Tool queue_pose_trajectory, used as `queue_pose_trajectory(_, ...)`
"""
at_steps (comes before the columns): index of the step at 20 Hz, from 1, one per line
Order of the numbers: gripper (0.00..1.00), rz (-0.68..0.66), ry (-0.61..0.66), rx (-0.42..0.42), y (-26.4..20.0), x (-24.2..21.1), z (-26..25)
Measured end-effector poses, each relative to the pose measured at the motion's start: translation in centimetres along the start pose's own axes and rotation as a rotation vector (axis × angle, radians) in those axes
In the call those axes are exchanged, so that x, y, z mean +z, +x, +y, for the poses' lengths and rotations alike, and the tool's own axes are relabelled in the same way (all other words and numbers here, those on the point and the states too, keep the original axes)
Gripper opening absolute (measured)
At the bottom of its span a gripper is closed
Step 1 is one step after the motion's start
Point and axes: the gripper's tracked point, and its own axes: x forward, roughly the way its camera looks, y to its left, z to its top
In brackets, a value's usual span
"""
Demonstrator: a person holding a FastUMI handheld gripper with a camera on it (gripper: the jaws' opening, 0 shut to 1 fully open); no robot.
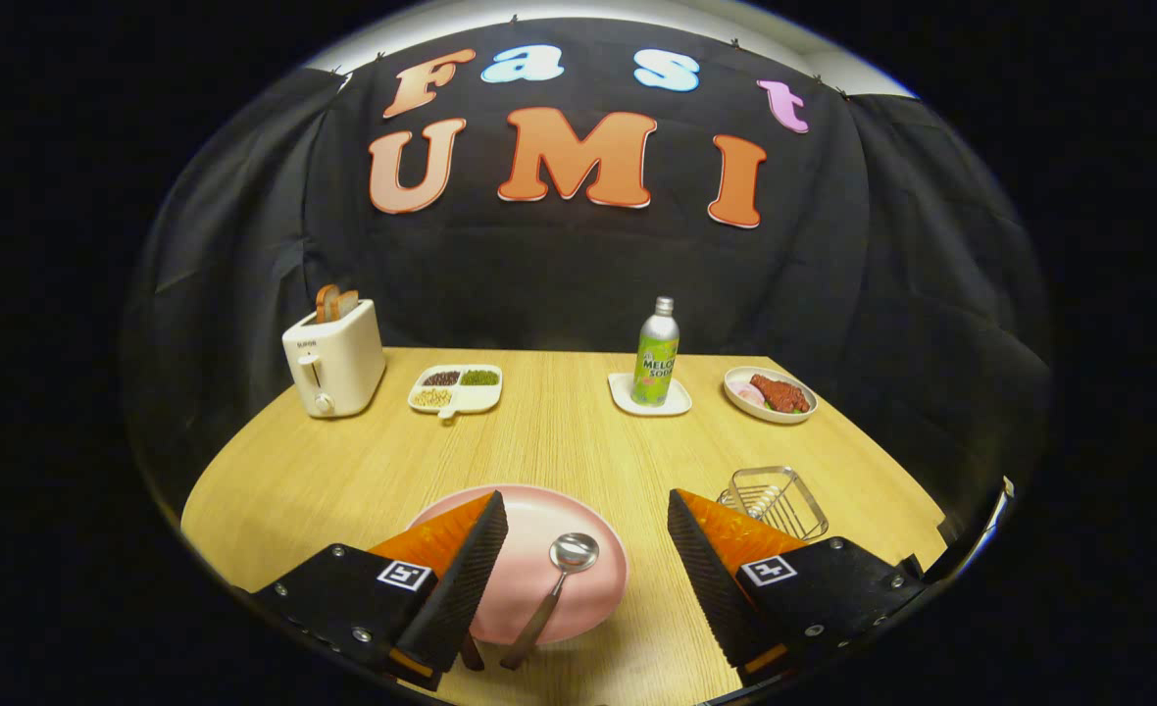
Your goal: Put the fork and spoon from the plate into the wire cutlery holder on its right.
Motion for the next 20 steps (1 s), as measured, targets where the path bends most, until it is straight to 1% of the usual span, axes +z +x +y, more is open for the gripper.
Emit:
queue_pose_trajectory(4,0.99,0.095,-0.015,0.027,0.7,-3.9,0.9)
queue_pose_trajectory(7,0.96,0.129,-0.017,0.041,1.1,-5.4,1.5)
queue_pose_trajectory(8,0.84,0.154,-0.022,0.045,1.3,-6.2,1.8)
queue_pose_trajectory(11,0.72,0.239,-0.015,0.054,1.5,-8.8,2.6)
queue_pose_trajectory(12,0.62,0.256,-0.009,0.055,1.6,-9.3,2.7)
queue_pose_trajectory(14,0.46,0.290,-0.008,0.056,1.6,-10.4,2.8)
queue_pose_trajectory(15,0.42,0.299,-0.001,0.061,1.6,-10.8,3.0)
queue_pose_trajectory(16,0.35,0.309,0.007,0.065,1.6,-11.0,3.0)
queue_pose_trajectory(17,0.30,0.320,0.013,0.064,1.6,-11.2,3.1)
queue_pose_trajectory(18,0.24,0.321,0.019,0.063,1.8,-11.2,3.0)
queue_pose_trajectory(20,0.20,0.323,0.008,0.043,1.8,-11.1,2.4)
